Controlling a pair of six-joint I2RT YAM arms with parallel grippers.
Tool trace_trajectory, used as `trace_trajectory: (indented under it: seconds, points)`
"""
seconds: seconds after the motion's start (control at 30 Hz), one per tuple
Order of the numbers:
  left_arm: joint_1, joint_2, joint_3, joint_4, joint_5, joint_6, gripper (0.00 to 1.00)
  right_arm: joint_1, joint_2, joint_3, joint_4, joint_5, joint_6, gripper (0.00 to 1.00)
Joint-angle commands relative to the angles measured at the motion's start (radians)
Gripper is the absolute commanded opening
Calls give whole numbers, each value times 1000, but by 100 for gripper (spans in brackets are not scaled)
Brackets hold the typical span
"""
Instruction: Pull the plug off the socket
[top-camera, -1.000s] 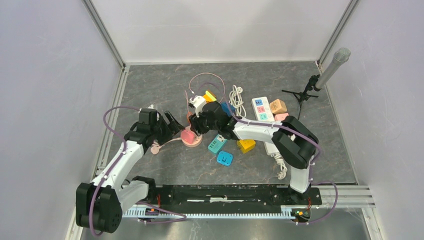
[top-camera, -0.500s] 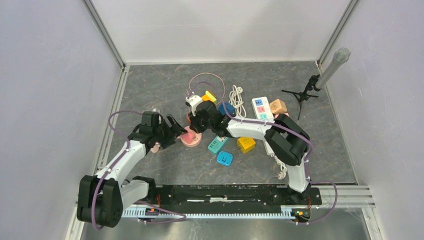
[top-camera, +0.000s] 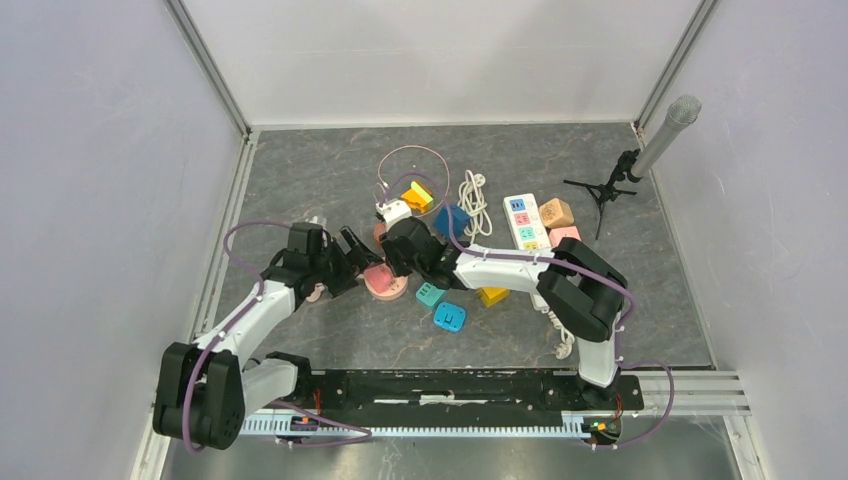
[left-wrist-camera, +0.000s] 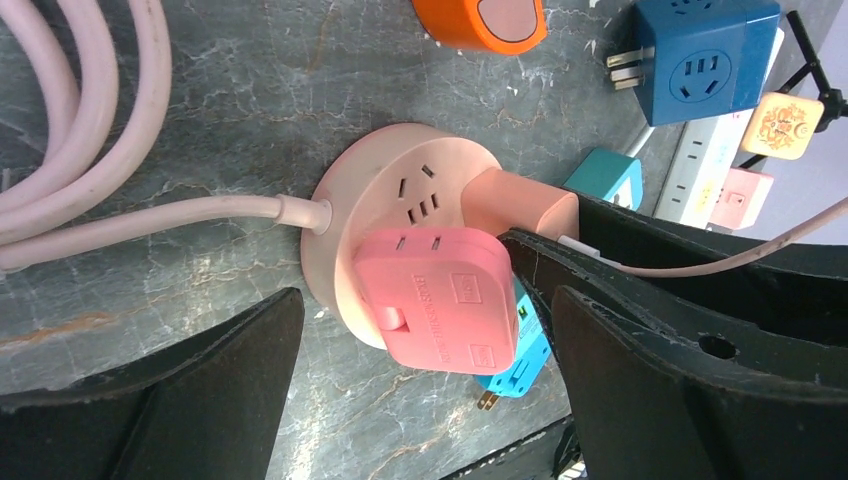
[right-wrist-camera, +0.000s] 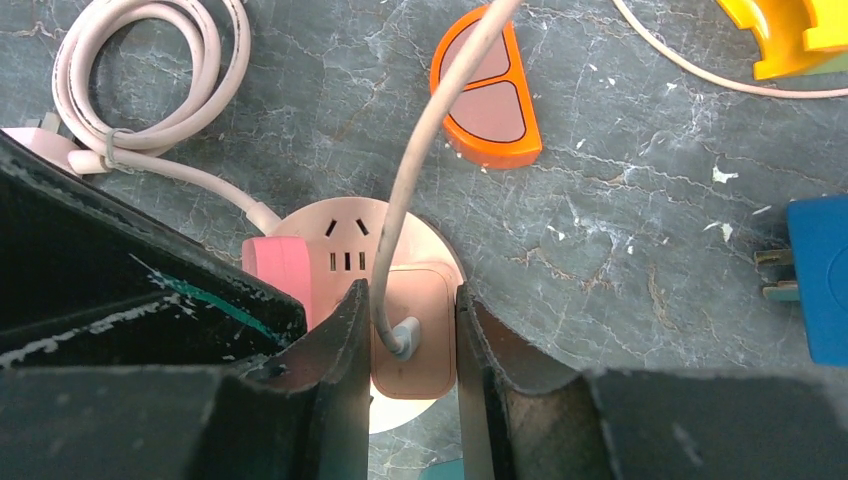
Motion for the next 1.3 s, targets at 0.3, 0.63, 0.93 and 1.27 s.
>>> trace_trajectory:
  seconds: [0.3, 0.63, 0.93, 1.27]
  points:
    - [-94, 116, 16, 24, -119, -1, 99, 1, -24, -27, -34, -17, 43, 13]
    - [-101, 123, -19, -12, -181, 24, 93, -48, -115, -118, 126, -176, 80, 6]
    - [-101, 132, -15, 19, -167, 39, 94, -77, -111, -131, 148, -221, 86, 1]
    - [-100, 4, 58, -14, -182, 51, 100, -75, -84, -138, 111, -174, 59, 1]
